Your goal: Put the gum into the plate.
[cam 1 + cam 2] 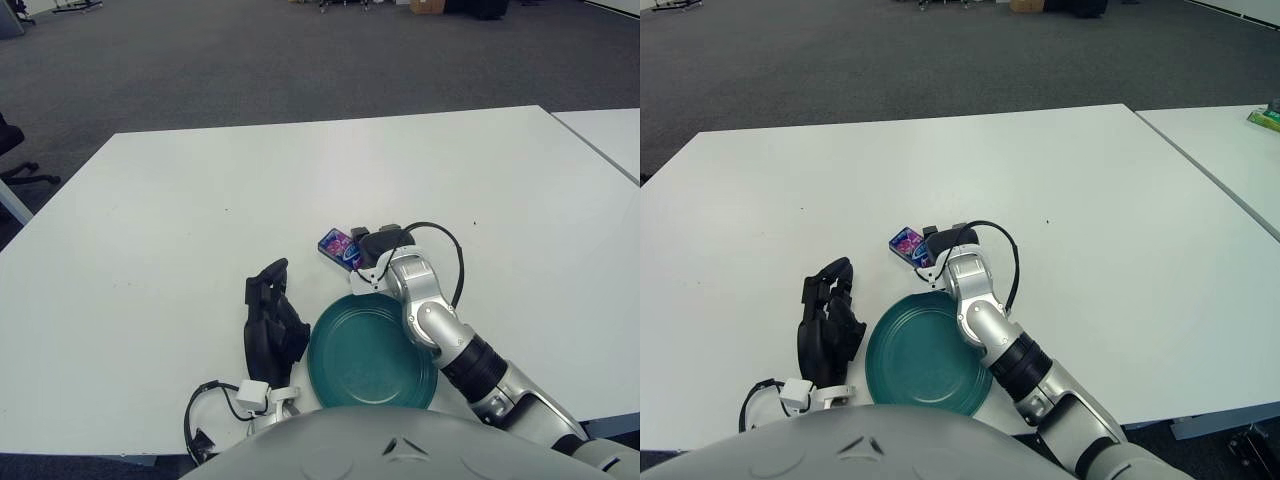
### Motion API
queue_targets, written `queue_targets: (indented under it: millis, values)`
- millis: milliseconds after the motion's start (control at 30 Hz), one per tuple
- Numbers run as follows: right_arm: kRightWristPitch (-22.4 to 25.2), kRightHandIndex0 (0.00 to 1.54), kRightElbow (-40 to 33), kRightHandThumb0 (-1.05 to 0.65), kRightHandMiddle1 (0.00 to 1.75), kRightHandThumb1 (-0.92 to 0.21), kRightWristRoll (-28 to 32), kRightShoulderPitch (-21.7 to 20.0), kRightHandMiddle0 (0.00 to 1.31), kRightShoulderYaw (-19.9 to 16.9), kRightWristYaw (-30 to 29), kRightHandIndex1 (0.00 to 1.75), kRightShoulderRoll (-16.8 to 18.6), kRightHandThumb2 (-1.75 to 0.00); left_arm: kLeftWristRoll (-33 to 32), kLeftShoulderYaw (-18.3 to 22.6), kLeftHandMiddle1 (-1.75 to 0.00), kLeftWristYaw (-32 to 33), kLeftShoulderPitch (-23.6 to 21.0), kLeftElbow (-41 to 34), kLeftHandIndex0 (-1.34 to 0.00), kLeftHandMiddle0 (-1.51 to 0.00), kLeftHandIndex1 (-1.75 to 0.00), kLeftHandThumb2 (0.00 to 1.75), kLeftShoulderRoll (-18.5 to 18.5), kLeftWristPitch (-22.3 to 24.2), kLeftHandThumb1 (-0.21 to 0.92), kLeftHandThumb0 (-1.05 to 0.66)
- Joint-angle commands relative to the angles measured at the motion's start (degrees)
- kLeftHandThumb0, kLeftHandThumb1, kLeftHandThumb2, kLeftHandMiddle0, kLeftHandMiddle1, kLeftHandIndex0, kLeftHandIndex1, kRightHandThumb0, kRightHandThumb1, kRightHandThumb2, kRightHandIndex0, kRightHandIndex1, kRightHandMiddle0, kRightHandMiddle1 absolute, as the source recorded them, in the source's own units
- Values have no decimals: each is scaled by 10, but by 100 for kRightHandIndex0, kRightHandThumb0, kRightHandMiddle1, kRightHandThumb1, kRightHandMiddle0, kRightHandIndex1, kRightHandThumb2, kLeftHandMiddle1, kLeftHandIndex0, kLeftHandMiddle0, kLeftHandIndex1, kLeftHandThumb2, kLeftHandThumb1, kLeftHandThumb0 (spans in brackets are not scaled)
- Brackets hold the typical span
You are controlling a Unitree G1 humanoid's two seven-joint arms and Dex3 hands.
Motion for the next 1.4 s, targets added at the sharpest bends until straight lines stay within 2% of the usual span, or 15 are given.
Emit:
queue_targets:
  millis: [0,200,367,500,667,933,1133,1367]
  values:
    - [-15,20,96,-92,9,-92,30,-28,0,16,-38,5,39,-86,-1,-19,-16,16,-30,39,-1,-32,-93,90,-111,-10,92,-81]
    - [-15,21,164,-93,16,-92,49,-45,0,13,-82,3,61,-84,3,-23,-15,27,-27,46,-1,-33,-92,89,-123,-32,92,-80]
    - [-14,24,193,-92,24,-92,63,-48,0,5,-118,3,70,-84,20,-27,-15,45,-17,37,-2,-34,-93,88,-130,-30,92,-82]
    - [-10,27,212,-90,30,-92,73,-53,0,2,-122,3,74,-84,43,-28,-16,63,-12,31,-6,-36,-96,87,-132,-28,92,-83]
    - [12,26,254,-89,31,-92,86,-63,0,-8,-134,2,89,-82,75,-27,-18,88,-8,25,-12,-39,-101,84,-132,-20,92,-83]
    - [45,27,314,-87,33,-92,108,-71,0,-20,-189,2,114,-79,89,-32,-21,98,-8,18,-13,-42,-103,82,-123,-19,92,-83]
    - [76,29,351,-86,34,-92,115,-86,0,-21,-218,3,129,-79,86,-35,-23,105,-5,11,-13,-42,-102,84,-122,-11,92,-82]
    - [97,37,392,-81,35,-92,121,-105,0,-14,-243,7,141,-73,80,-35,-27,113,-5,5,-19,-43,-108,84,-124,-8,92,-82]
